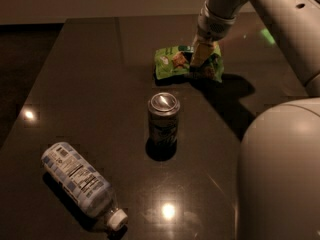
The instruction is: Move green rice chip bag near 7up can
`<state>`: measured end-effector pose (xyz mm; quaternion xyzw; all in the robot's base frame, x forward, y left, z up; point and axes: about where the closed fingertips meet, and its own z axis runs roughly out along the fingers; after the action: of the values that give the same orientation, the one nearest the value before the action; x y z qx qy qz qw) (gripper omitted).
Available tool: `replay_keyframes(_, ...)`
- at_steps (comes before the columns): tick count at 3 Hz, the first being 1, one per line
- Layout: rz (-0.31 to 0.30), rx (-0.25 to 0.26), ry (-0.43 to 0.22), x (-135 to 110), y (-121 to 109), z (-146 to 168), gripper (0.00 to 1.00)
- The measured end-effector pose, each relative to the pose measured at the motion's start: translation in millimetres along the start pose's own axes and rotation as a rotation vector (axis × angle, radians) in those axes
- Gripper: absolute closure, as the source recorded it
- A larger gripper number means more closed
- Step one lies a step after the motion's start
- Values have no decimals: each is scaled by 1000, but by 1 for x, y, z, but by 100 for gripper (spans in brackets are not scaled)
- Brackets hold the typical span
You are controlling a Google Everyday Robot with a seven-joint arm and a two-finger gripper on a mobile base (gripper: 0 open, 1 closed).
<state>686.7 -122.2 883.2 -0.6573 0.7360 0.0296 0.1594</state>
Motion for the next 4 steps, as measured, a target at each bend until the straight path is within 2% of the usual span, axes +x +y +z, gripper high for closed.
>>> replay_keyframes(1, -25, -11, -32, 0, 29, -27, 100)
replay_keyframes(3, -18, -56, -68, 12, 107, -63, 100)
replay_keyframes(4, -12, -104, -61, 10, 147, -55, 83)
